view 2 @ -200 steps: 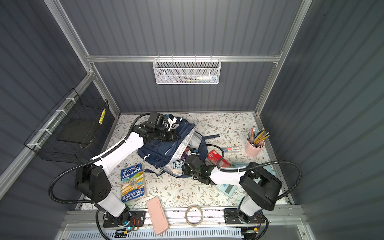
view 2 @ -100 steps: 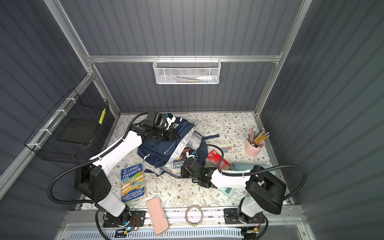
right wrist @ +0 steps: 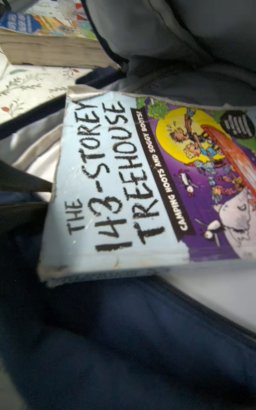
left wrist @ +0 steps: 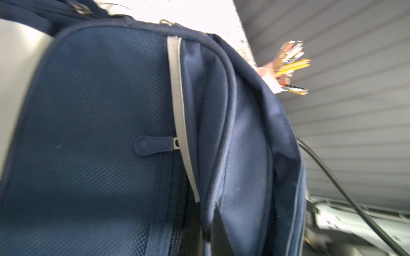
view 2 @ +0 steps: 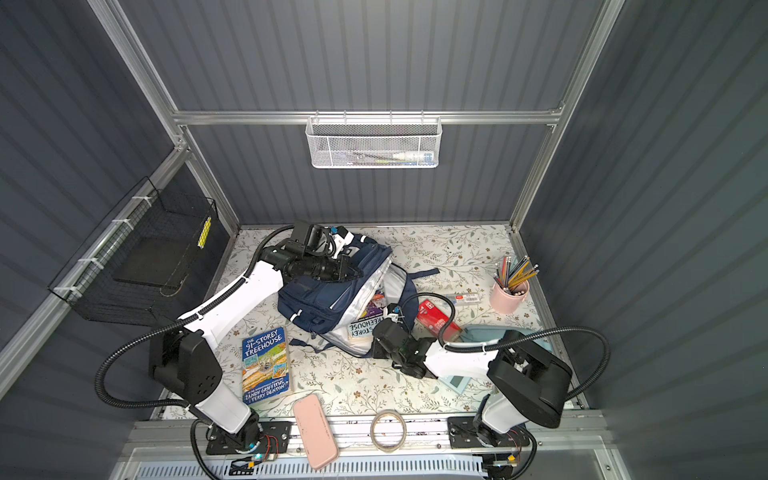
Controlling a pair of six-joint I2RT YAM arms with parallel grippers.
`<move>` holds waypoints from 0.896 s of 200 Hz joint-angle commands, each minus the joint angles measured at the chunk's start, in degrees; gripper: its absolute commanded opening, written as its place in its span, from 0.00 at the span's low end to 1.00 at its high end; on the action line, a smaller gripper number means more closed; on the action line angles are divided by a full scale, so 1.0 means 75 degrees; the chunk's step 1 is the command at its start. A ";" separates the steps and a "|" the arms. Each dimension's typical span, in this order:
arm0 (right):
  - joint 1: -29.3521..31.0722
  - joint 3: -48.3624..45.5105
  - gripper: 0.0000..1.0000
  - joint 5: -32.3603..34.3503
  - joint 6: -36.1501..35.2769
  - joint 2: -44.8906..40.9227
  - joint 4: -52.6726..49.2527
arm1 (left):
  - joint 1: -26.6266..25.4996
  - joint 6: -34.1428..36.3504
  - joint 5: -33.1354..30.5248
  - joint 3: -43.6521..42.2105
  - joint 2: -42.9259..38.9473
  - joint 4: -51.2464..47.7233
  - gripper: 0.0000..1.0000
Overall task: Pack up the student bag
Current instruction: 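Push the 143-Storey Treehouse paperback down into the backpack with the right gripper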
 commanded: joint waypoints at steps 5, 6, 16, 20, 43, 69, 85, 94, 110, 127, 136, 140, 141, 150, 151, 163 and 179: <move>-0.0612 0.0231 0.14 0.0307 -0.0761 0.0386 0.1154 | -0.0048 0.0802 0.1636 0.0862 0.0084 -0.0166 0.00; -0.0629 0.0234 0.14 0.0304 -0.0790 0.0393 0.1195 | -0.0045 0.0839 0.1632 0.0887 0.0098 -0.0206 0.00; -0.0761 0.0343 0.14 0.0268 -0.1011 0.0509 0.1473 | -0.0042 0.1078 0.1599 0.1062 0.0205 -0.0500 0.00; -0.0802 0.0436 0.14 0.0248 -0.1088 0.0574 0.1487 | -0.0042 0.1130 0.1668 0.1101 0.0257 -0.0573 0.00; -0.0868 0.1004 0.14 0.0212 -0.1637 0.0914 0.1627 | -0.0028 0.1312 0.1904 0.1266 0.0547 -0.0920 0.00; -0.0896 0.1210 0.18 0.0058 -0.1681 0.0862 0.1512 | 0.0140 0.1292 0.1326 0.1249 0.0524 -0.1125 0.00; -0.0947 0.0837 0.29 0.0095 -0.1403 0.0336 0.1283 | 0.0221 0.1157 0.0762 0.1214 0.0470 -0.1234 0.00; -0.1020 0.0560 0.34 0.0054 -0.1179 -0.0045 0.1145 | 0.0227 0.1194 0.0374 0.1221 0.0436 -0.1361 0.00; -0.1321 0.0238 0.44 -0.0455 -0.0953 -0.0506 0.0951 | 0.0280 0.1183 0.0272 0.1132 0.0371 -0.1345 0.00; -0.1677 0.0303 0.47 -0.1070 -0.1031 -0.0561 0.0642 | 0.0298 0.1018 0.0350 0.0972 0.0328 -0.1038 0.00; -0.1723 0.0415 0.50 -0.1335 -0.1245 -0.0553 0.0447 | 0.0298 0.0978 0.0380 0.0972 0.0368 -0.0988 0.00; -0.1722 0.0495 0.50 -0.1461 -0.1332 -0.0544 0.0287 | 0.0298 0.0958 0.0395 0.0997 0.0397 -0.0990 0.00; -0.1723 0.0513 0.51 -0.1489 -0.1351 -0.0541 0.0235 | 0.0298 0.0958 0.0402 0.1001 0.0407 -0.0993 0.00; -0.1722 0.0590 0.52 -0.1622 -0.1385 -0.0554 0.0032 | 0.0299 0.0938 0.0501 0.1064 0.0460 -0.1020 0.00; -0.1723 0.0583 0.53 -0.1640 -0.1377 -0.0563 0.0037 | 0.0298 0.0936 0.0514 0.1064 0.0462 -0.1020 0.00; -0.1682 0.0268 0.54 -0.1770 -0.1366 -0.0835 0.0612 | 0.0302 0.0889 0.0591 0.1051 0.0474 -0.0932 0.00; -0.1536 -0.0192 0.56 -0.1620 -0.1559 -0.1468 0.1081 | 0.0298 0.0904 0.0389 0.1098 0.0464 -0.0961 0.00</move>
